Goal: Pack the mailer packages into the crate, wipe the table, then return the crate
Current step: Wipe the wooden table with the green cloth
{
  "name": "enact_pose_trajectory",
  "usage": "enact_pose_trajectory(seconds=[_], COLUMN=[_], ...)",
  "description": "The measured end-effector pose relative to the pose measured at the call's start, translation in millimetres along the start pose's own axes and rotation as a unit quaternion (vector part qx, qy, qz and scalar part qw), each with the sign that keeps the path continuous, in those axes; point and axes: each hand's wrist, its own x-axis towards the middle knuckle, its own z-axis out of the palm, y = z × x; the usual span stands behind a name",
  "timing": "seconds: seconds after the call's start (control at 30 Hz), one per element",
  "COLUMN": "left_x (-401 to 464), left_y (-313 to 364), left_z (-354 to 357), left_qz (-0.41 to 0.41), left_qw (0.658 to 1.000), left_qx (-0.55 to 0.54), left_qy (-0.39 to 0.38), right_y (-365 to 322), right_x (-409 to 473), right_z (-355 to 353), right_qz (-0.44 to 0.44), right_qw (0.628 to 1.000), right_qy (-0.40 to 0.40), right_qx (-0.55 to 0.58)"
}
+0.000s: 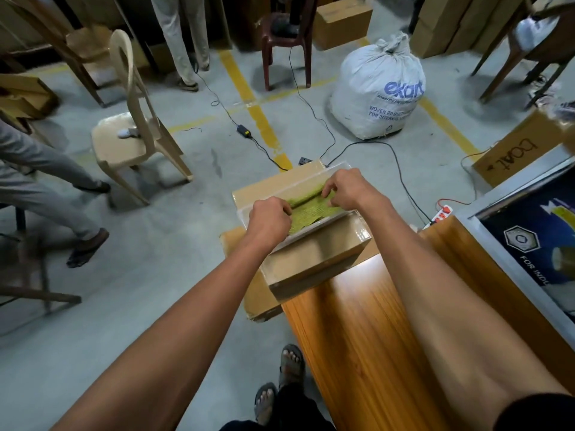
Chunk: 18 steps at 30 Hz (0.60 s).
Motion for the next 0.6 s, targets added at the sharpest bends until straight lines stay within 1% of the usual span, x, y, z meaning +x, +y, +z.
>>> enact_pose_trajectory(seconds=[0.1,0.17,0.23,0.3,0.33,0.37,0.43,0.5,0.6], left_x=[2,1,-4,-9,-10,-9,-6,-5,-9], left_y=[5,9,15,21,23,25,26,24,13], left_z=[-3,-5,-7,-6,-4,-2,-1,-4,-9], left_qz=[-0.005,0.005,0.019,0.066,0.106,0.151,0.219,0.221,0.201], left_qw=[0.999,0.997,0.989,0.978,0.974,0.969,0.955,0.945,0.933], left_qx=[0.032,0.081,0.148,0.196,0.199,0.194,0.194,0.221,0.276], left_qy=[-0.021,-0.021,0.0,0.032,0.034,0.02,-0.042,-0.097,-0.114], right_y=[-4,-7,-10,-11,-13,-14,-16,-16,-9], right_x=[-3,-7,-10,-11,-14,-15,-22,-27,-32], right_z=[-1,-2,-3,-4,-4,-4,-4,-5,-9], right_qz=[-0.005,-0.017,-0.026,-0.053,-0.075,-0.096,-0.121,-0.121,-0.078], right_qw=[1.0,0.998,0.997,0.995,0.994,0.994,0.991,0.988,0.991], right_qy=[0.0,0.025,0.057,0.069,0.057,0.029,-0.029,-0.054,-0.044], right_qx=[-0.027,-0.048,-0.055,-0.05,-0.048,-0.049,-0.058,-0.077,-0.099])
